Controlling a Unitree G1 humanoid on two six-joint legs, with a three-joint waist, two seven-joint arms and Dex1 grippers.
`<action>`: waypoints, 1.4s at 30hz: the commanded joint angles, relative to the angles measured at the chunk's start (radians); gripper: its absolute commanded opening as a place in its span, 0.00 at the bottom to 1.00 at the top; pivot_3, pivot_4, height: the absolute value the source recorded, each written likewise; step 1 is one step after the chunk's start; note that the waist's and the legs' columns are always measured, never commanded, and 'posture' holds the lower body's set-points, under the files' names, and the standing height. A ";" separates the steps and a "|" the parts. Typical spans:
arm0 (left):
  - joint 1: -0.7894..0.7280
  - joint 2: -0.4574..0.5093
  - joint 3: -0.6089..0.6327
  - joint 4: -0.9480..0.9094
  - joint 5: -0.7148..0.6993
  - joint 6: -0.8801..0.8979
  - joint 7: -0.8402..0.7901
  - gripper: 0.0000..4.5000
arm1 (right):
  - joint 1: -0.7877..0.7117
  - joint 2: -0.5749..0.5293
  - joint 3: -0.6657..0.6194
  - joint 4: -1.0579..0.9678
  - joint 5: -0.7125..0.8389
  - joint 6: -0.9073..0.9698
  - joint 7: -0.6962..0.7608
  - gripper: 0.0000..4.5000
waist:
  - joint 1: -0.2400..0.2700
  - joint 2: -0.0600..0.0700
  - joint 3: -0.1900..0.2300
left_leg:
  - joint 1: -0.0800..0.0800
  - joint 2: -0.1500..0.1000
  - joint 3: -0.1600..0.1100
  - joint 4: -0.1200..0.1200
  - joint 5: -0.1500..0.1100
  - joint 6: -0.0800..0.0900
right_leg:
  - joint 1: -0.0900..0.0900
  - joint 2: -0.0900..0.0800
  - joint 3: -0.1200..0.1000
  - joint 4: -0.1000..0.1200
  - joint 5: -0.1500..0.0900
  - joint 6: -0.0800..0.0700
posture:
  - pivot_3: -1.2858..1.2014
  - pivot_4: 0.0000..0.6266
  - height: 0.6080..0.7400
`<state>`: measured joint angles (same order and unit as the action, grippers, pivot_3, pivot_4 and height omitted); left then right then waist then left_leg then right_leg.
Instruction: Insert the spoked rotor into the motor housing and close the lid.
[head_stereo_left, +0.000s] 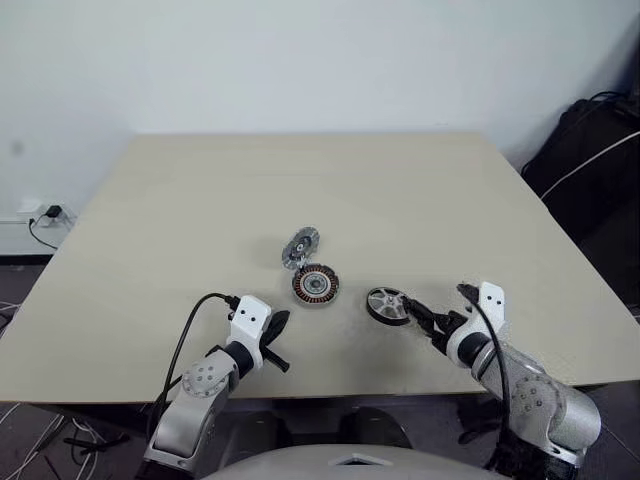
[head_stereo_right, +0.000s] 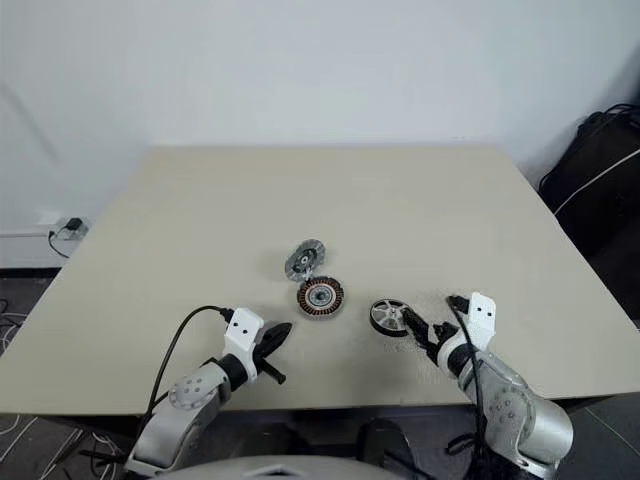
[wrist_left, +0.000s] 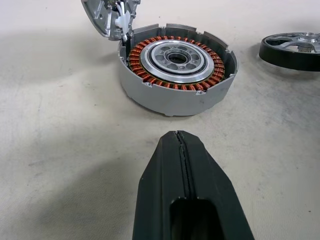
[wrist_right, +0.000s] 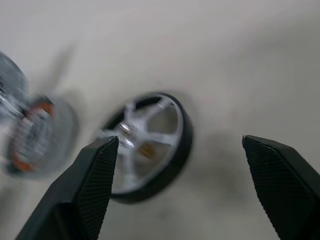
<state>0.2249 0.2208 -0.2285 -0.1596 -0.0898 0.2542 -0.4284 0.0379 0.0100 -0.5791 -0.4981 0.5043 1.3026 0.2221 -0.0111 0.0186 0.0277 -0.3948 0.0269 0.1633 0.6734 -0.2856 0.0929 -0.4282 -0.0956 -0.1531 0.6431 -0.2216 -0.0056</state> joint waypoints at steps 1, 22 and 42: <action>0.000 -0.004 -0.004 -0.009 -0.005 -0.012 -0.003 0.00 | -0.067 0.046 -0.125 -0.023 0.093 0.096 -0.041 0.93 | 0.000 0.002 0.000 | 0.000 0.000 0.000 0.000 0.000 0.000 | 0.000 0.000 0.000 0.000 0.000 0.000 | 0.52 0.00 1.00; 0.009 -0.003 0.003 -0.027 -0.003 -0.006 0.008 0.00 | -0.099 0.203 -0.262 0.163 0.308 0.136 -0.146 0.93 | -0.003 0.007 0.002 | 0.000 0.000 0.000 0.000 -0.001 0.001 | 0.000 0.001 0.000 0.000 0.000 0.000 | 0.52 0.00 1.00; -0.001 -0.003 -0.002 -0.021 -0.001 -0.002 0.010 0.00 | -0.014 0.186 -0.192 0.202 0.440 0.041 -0.277 0.07 | -0.003 0.009 0.004 | 0.000 0.000 0.000 -0.003 -0.001 0.001 | -0.001 0.001 0.001 -0.002 0.000 0.000 | 0.52 0.00 1.00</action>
<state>0.2388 0.2192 -0.2274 -0.1577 -0.0895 0.2573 -0.4160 0.0065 0.1220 -0.8020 -0.2800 0.8991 1.3609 -0.0537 -0.0137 0.0277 0.0312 -0.3953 0.0266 0.1635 0.6698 -0.2863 0.0940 -0.4291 -0.0951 -0.1526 0.6405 -0.2219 -0.0058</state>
